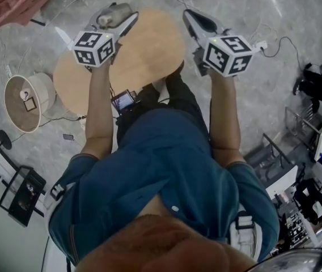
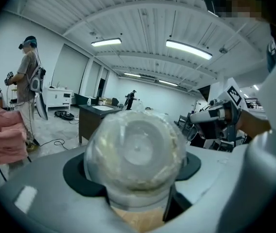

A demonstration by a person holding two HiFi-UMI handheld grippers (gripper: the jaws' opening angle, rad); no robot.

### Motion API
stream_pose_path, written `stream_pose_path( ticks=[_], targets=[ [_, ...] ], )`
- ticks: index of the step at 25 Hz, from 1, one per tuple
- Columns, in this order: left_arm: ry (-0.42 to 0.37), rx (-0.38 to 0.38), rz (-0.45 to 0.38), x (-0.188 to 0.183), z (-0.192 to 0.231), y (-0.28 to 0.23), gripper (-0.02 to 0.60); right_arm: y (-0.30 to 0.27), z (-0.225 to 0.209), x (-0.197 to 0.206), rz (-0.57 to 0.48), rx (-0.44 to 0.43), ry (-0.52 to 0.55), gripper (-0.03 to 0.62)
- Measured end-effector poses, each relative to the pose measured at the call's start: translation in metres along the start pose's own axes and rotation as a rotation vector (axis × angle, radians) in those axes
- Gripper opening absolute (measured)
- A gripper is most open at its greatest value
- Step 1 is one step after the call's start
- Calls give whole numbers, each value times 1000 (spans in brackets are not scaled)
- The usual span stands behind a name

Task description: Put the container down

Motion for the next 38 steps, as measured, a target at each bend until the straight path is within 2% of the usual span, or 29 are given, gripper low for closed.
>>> stream_pose_path(
  ticks=[4, 14, 28, 32, 38],
  targets=[
    [22, -16, 35, 29, 14, -20, 328, -26, -19, 23, 45, -11, -36, 9],
    [78, -28, 92, 85, 29, -75, 328, -73, -59, 63, 73, -9, -68, 9],
    [113, -29, 175, 175, 69, -144, 328, -148, -107, 116, 29, 26, -16, 11],
    [132, -25, 212, 203, 81, -162, 328, -166, -117, 131, 6, 29, -2, 11],
    [152, -20, 296, 252, 95, -189, 328, -186, -133, 156, 36, 39, -9, 11]
  ],
)
Point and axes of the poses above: the fingertips, and each gripper's own axes: y backward along the fingers, z to its left, x out of its underside, the point moved 7 cm from there along y, backward along the fingers, and after that the axes turned 4 degrees about z, right-handed, at the moved point
